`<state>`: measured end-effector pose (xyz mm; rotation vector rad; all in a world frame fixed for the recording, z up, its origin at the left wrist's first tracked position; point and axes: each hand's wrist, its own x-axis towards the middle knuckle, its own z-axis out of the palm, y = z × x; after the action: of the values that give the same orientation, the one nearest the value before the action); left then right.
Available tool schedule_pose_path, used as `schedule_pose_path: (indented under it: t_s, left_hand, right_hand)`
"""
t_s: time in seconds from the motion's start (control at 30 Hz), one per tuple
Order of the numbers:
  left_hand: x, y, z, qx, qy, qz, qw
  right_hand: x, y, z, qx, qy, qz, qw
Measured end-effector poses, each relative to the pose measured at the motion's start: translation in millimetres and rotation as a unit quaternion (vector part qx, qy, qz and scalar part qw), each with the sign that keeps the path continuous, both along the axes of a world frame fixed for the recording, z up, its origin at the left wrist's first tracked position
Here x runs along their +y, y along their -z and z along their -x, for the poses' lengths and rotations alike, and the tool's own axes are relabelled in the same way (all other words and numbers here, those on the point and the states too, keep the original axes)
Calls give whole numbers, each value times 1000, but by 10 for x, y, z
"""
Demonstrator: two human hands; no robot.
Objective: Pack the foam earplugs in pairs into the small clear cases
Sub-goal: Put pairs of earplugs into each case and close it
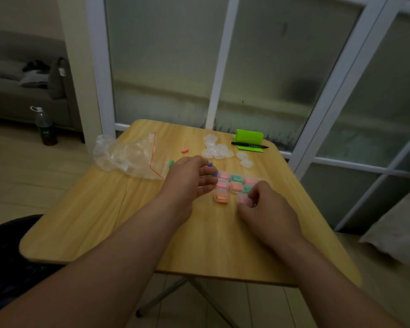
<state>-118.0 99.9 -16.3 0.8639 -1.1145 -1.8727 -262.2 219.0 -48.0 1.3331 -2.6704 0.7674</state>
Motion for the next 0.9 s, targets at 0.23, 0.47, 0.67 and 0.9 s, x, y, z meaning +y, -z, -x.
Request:
schedule_pose_path:
  t_s: [0.23, 0.47, 0.67, 0.9]
  left_hand:
    - [-33, -36, -91, -5, -7, 8, 1000]
    - [-203, -97, -200, 22, -35, -8, 999]
    - [-285, -198, -180, 53, -28, 7, 998]
    - [-385, -180, -147, 67, -28, -29, 997]
  right_hand:
    - [-55, 34, -49, 23, -22, 7, 999]
    - [-104, -145, 234, -46, -20, 93, 994]
    - [-732, -296, 850, 15, -17, 45, 999]
    - [-1365, -269, 1183, 74, -16, -115, 990]
